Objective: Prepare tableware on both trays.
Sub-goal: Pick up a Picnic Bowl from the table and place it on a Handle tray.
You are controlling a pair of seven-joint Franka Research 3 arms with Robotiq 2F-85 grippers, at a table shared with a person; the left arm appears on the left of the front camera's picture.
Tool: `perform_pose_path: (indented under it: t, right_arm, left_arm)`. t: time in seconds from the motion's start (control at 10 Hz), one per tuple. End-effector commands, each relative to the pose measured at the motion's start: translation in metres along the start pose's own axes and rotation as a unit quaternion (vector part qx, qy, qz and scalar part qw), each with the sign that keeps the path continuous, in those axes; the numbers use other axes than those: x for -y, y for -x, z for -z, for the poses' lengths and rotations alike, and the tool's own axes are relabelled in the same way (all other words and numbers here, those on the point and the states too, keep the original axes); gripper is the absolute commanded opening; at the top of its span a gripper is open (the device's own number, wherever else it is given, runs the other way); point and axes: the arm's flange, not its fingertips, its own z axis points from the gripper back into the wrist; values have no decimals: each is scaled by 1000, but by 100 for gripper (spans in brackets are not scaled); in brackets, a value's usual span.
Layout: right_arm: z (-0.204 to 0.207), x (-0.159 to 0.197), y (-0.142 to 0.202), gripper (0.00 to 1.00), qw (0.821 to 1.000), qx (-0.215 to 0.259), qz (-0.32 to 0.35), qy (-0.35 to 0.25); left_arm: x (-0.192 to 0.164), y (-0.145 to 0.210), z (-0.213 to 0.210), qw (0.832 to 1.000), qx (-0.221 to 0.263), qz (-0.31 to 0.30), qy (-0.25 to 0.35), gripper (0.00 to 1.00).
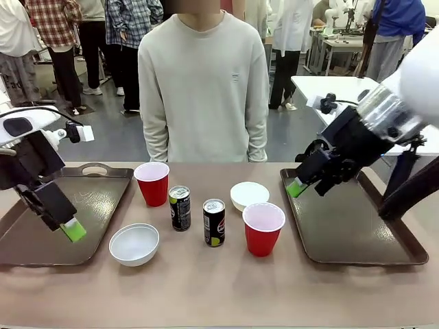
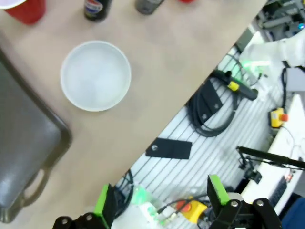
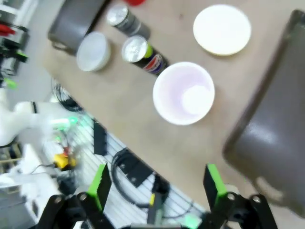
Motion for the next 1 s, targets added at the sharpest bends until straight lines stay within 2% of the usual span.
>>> perform_pose_path:
  t: [0.0, 0.1, 0.2, 0.4, 0.6, 0.9]
  right_arm:
    - [1, 69, 75, 100, 993, 49, 86, -68]
    - [-1, 109, 86, 100, 982, 71, 134, -111]
    - [6, 139, 102, 100, 974, 68, 168, -140]
    - [7, 180, 148, 100, 956, 96, 205, -188]
    - [-1, 187, 169, 100, 949, 118, 196, -218]
    - [-16, 177, 159, 100, 955, 125, 164, -215]
  left_arm:
    - [-35, 26, -16, 987, 120, 1, 105, 100]
    - [-57, 35, -27, 972, 178, -16, 153, 100]
    - [-76, 45, -34, 957, 219, -37, 186, 100]
    - [-108, 81, -40, 930, 287, -78, 215, 100]
    - [-135, 113, -45, 913, 319, -121, 222, 100]
    - [-159, 132, -52, 917, 306, -169, 191, 100]
